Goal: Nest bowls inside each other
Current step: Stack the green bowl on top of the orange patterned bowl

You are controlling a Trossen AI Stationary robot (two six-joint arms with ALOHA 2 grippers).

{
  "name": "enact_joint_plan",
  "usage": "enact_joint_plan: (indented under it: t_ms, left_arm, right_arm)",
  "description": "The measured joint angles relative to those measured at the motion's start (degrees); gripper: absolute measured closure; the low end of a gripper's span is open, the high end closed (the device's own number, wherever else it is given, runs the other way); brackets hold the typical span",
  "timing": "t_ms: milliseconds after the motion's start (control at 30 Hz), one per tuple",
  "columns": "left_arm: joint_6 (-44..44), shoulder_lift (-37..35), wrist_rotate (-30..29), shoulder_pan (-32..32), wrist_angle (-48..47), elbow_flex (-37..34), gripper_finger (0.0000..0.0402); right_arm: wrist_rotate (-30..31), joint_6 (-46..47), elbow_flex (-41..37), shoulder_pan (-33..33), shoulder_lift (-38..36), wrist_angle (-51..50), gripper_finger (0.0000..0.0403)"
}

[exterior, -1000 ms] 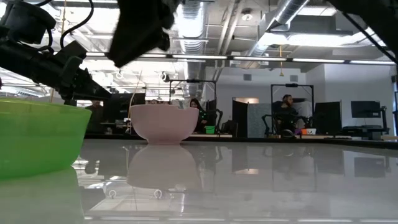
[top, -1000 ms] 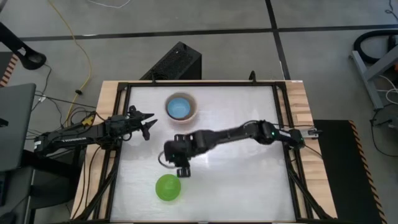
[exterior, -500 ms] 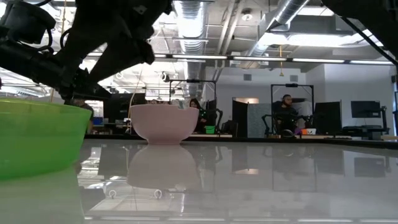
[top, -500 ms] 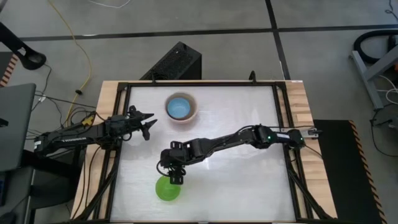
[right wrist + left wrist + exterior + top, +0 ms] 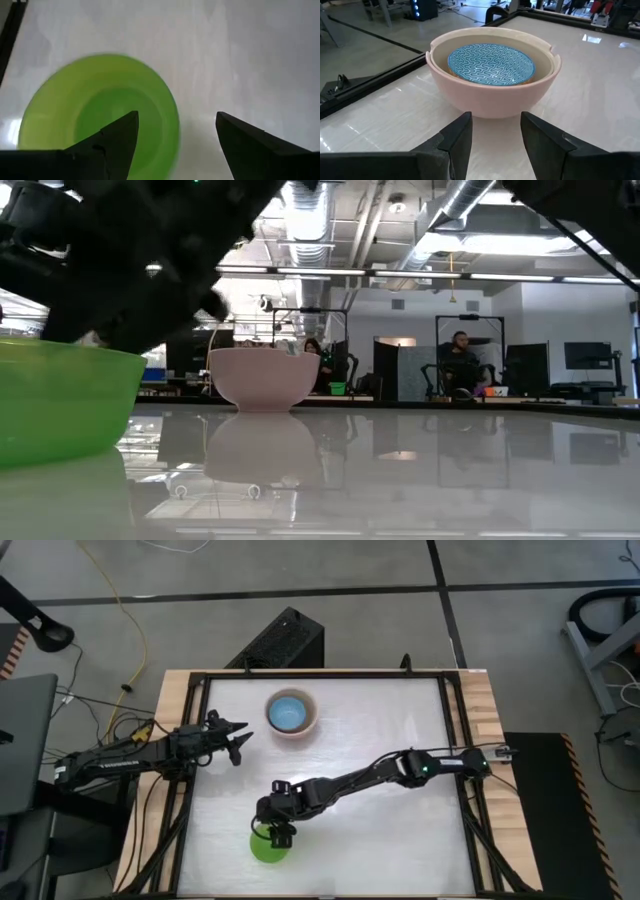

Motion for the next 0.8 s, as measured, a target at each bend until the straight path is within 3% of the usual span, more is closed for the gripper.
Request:
enact_joint_plan:
  t_ms: [300,433,533,800]
  left_arm:
    - [0.00,0.70,0.01,0.00,-0.02,0.01,0.0244]
    - [-0.01,0.66,0.01,0.00,-0.02,-0.01,0.0244]
    - [-0.01,0.74,0.01,0.00,-0.02,-0.01,0.0244]
    - [-0.01,0.77,-0.02,0.00,-0.02,0.01,0.0244]
  right_arm:
    - [0.06,-0.08,0.01,0.07,2.91,0.89,0.0122]
    - [-0.17,-0.21,0.04,0.11,2.90,0.86,0.0151]
    - [-0.21,-0.22,0.05,0.11,2.81,0.79,0.0199]
    - [-5.41,-0.07,0.05,-0.06,2.81,1.60,0.0385]
